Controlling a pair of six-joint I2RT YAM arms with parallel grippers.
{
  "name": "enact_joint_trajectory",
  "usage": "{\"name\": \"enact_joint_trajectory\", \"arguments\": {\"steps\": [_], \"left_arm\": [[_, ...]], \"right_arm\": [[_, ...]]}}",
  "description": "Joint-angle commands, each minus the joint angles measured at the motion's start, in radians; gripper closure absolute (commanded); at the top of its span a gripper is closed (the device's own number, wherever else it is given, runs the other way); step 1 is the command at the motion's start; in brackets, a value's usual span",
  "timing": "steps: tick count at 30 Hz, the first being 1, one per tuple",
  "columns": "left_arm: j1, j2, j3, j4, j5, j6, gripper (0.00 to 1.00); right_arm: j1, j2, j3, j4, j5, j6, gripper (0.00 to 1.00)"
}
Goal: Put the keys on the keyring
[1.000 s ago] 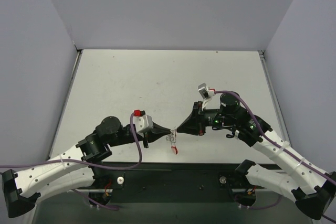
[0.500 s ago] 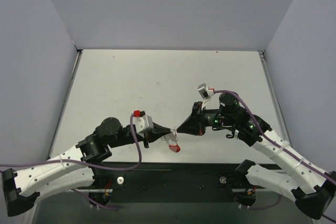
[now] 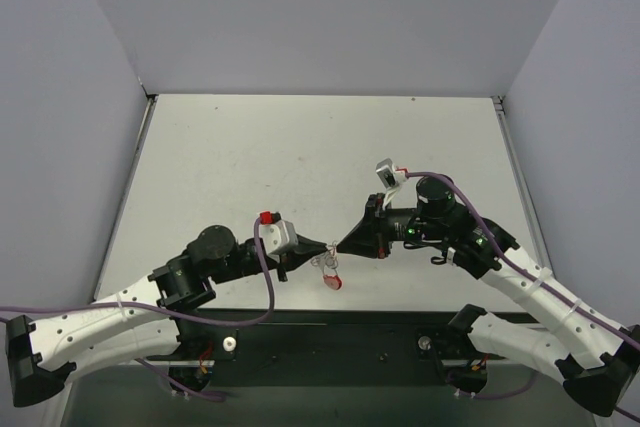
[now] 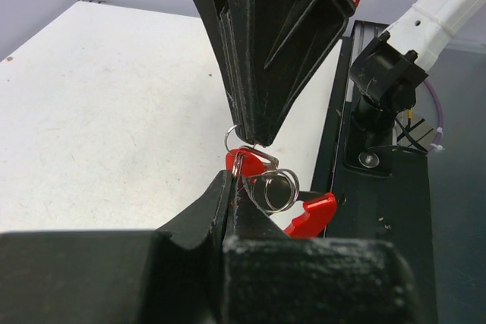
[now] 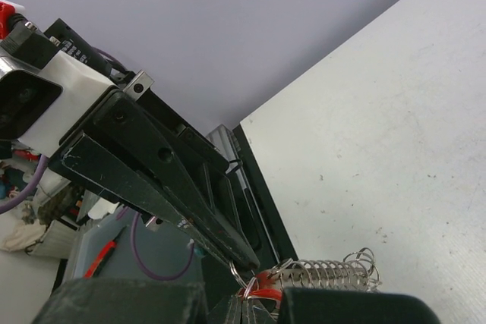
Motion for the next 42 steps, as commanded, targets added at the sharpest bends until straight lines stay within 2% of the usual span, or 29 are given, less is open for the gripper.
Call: {"name": "enact_joint_trajectory", "arguments": {"steps": [1, 15, 22, 27, 32, 42], "left_arm": [[-0.012, -0.001, 0.029, 0.071, -0.072, 0.013, 1.0], [-0.043, 0.007, 0.032, 0.078, -0.077, 0.033, 1.0], [-0.046, -0.057, 0.021, 0.046, -0.095, 0.061, 1.0], [-0.049, -0.08, 0.013, 0.043, -0.061, 0.081, 1.0], [-0.066, -0.036, 0.041, 0.026, -0.027, 0.088, 1.0], [-0.109, 0.013, 0.059, 0.009, -0.144, 0.108, 1.0]], "right_arm": [[0.011, -0.003, 0.045, 0.007, -0.002, 0.009, 1.0], [0.012, -0.003, 0.037, 0.008, 0.007, 0.01, 1.0], [0.011, -0.006, 0.039, 0.007, 0.012, 0.006, 1.0], [0.011, -0.003, 0.039, 0.003, 0.012, 0.003, 1.0], [0.011, 0.003, 0.04, 0.005, -0.007, -0.006, 1.0], [0.009, -0.017, 0.033, 0.01, -0.022, -0.005, 1.0]]}}
